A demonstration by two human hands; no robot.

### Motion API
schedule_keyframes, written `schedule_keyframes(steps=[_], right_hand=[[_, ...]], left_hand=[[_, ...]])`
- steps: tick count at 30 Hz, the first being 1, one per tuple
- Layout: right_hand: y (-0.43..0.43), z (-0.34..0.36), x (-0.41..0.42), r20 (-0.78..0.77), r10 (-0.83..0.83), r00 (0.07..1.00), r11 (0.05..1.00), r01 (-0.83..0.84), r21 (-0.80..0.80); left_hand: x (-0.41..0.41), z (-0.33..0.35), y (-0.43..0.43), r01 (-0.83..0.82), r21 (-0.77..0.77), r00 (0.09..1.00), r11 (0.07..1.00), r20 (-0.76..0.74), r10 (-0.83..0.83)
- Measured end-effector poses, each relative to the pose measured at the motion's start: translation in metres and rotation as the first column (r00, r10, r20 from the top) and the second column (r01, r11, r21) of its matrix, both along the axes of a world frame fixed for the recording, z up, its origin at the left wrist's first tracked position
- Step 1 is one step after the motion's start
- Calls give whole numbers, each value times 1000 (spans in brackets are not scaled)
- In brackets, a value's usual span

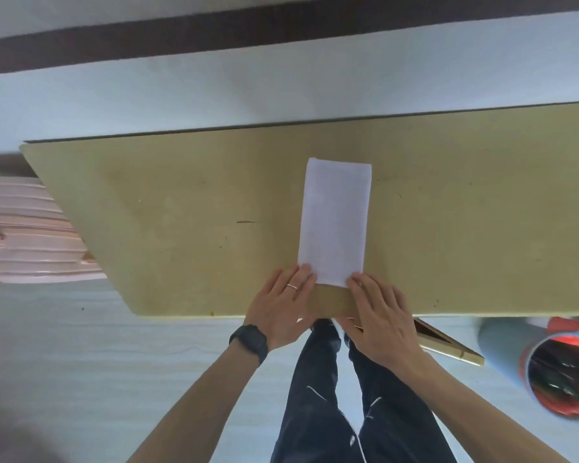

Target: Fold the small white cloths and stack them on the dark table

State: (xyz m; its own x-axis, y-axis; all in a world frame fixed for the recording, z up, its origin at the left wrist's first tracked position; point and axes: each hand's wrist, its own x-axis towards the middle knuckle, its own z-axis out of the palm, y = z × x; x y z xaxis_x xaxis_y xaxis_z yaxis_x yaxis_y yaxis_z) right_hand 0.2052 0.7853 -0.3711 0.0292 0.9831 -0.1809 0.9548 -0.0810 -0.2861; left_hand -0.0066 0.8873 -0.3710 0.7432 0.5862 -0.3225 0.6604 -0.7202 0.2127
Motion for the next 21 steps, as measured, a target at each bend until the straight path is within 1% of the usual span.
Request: schedule_keyframes(steps=[2,4,6,8,11,12,14,16,18,21], right_hand=[[-12,2,2,36,43,998,999,-43,-21],[-25,-1,3,66,29,997,1000,-29,-12],[-30,-5,3,85,4,996,999,-7,37],[-30,-6,2,79,5,997,995,-13,94],[-31,-5,5,64,53,997,990,-61,128],[-32,-4,6,46,60,997,991,-65,120],[-35,-1,11,-23,66,998,992,-63,105],[-36,7,15,-139,55,989,993,-40,110],[-34,18,20,-253,10,968,993,21,119],[-20,33,26,-374,-96,922,984,145,105]], left_hand=[[-1,3,-18,48,16,999,999,-21,-48],[3,8,-35,62,93,998,994,21,-64],[9,14,-42,35,133,996,990,74,-45],[15,19,-39,23,125,997,992,68,-32],[13,20,-33,87,176,993,981,63,-100],[11,21,-31,108,181,990,977,65,-121],[6,22,-30,118,199,983,973,114,-142],[3,22,-30,82,202,976,976,184,-120],[1,24,-27,34,223,959,974,267,-95],[3,34,-14,-74,233,927,970,374,-19]])
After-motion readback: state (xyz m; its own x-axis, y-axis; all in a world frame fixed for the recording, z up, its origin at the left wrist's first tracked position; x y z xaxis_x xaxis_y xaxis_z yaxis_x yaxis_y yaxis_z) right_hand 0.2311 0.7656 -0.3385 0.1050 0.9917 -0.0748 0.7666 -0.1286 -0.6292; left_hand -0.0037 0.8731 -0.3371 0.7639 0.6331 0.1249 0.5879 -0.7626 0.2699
